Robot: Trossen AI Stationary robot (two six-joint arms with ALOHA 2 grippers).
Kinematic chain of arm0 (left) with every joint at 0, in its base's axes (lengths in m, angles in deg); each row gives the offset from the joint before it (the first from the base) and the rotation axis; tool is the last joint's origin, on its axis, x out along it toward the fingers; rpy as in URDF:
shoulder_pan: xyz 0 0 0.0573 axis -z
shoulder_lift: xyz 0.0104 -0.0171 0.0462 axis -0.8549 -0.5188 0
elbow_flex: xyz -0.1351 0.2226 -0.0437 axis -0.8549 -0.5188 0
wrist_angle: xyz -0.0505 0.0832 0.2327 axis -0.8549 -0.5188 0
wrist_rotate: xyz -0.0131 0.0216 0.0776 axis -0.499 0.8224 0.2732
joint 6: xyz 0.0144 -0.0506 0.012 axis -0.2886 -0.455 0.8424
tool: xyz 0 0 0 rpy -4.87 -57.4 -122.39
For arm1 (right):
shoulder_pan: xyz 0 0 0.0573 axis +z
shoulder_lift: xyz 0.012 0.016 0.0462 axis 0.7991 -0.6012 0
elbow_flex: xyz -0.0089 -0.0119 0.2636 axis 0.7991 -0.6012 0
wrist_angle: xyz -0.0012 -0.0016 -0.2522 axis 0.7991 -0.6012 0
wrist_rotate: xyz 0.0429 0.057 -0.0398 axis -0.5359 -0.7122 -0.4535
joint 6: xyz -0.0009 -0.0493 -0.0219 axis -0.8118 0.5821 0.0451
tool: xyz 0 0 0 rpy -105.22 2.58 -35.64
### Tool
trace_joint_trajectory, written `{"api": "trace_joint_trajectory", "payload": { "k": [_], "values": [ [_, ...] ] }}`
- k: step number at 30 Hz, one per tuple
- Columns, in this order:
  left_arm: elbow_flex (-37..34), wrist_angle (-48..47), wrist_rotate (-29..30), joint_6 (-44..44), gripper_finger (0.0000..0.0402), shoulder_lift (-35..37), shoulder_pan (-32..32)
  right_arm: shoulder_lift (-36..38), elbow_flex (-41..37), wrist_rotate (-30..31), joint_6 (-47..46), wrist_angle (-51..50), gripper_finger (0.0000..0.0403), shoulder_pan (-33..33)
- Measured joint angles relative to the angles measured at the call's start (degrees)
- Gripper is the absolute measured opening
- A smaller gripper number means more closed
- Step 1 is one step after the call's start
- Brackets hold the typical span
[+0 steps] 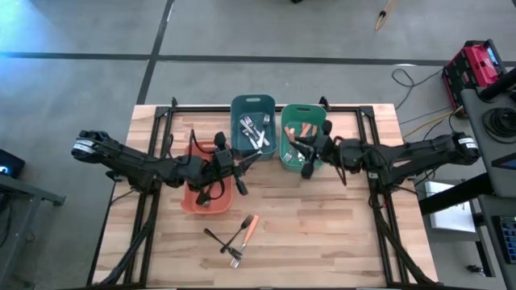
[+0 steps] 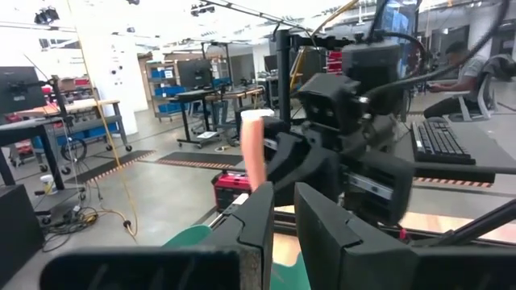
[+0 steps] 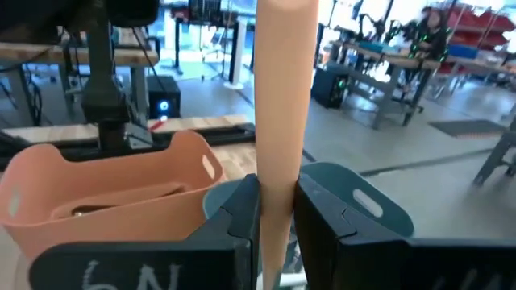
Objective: Sort silverware by color (type)
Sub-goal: Put the orange fork into the green bin
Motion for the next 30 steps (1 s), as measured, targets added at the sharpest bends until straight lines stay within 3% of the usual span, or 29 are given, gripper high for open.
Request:
{"api": "trace_joint_trajectory", "payload": {
  "k": [4,15,19,26,30],
  "values": [
    [0.0,0.02,0.02,-0.23,0.0036,-0.03,0.0,-0.2,3.07,-2.01,-0.53,-4.61,0.0042,-3.12],
    [-0.07,-0.43,0.07,1.11,0.0036,-0.03,0.0,-0.29,13.32,-4.36,-5.5,-30.22,0.0042,-9.61],
    [-0.07,-0.27,1.06,4.59,0.0036,-0.03,0.02,-0.95,15.85,-7.1,-7.31,-32.53,0.0042,-12.1],
    [-0.07,0.01,10.38,16.17,0.0036,0.06,-0.09,-5.01,18.89,-7.36,-10.07,-33.54,0.0042,-16.37],
    [-0.07,-0.02,12.84,23.31,0.0036,0.06,-1.0,-9.17,21.2,-7.36,-9.94,-33.67,0.0042,-19.26]
  ]
}}
